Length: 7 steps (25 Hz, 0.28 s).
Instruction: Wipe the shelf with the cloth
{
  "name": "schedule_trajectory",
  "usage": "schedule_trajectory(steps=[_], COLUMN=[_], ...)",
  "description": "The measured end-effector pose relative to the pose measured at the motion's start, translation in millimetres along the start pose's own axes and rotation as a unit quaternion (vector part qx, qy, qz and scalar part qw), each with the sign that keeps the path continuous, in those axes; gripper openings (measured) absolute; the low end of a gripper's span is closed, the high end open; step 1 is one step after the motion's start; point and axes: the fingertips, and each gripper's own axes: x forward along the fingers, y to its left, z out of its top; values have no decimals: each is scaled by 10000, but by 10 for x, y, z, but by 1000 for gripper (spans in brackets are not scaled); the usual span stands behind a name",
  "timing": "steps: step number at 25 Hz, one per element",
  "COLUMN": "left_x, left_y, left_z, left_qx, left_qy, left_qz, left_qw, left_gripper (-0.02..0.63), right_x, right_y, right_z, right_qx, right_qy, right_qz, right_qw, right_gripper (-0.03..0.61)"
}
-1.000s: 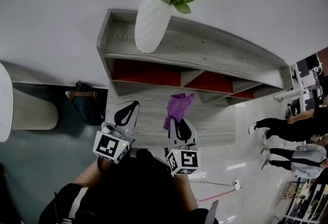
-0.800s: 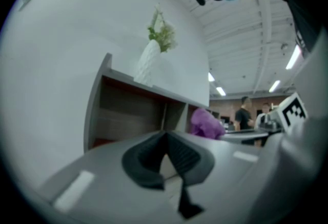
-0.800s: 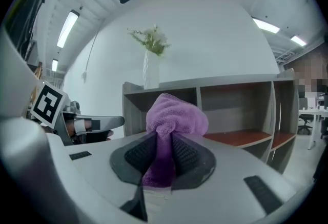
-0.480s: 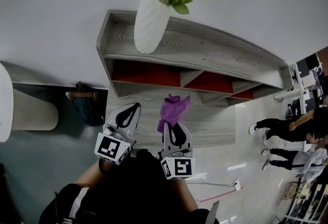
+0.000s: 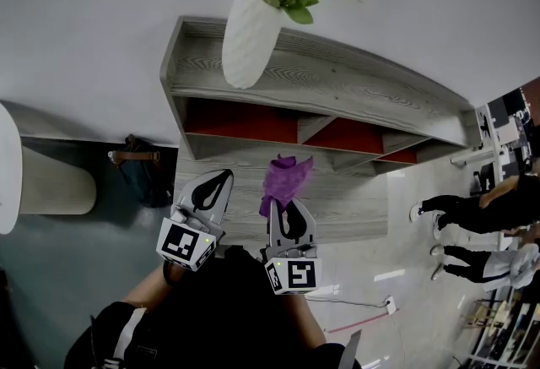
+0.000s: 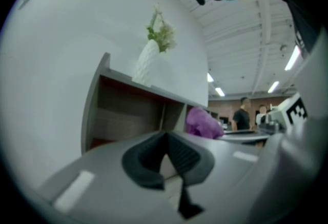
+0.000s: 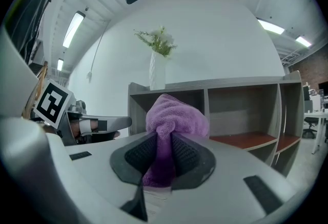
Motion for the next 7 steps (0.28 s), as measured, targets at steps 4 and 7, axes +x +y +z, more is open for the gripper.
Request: schedule_trajectory(steps=[4,7], left_x=[4,10], left_y=[3,3], left_z=[-12,-13], left_qx=[-6,-11], left_qy=[15,10], left_qz=[-14,-19], left_qw=[10000,10000], left_gripper=[3,3], right_x=[20,26], right_y=[13,29], right_z=[4,7], right_qx=[-30,-106], right_qy=[-6,-13], right_qz=[51,101], right_qw=[10000,9999], right_gripper=[71,71])
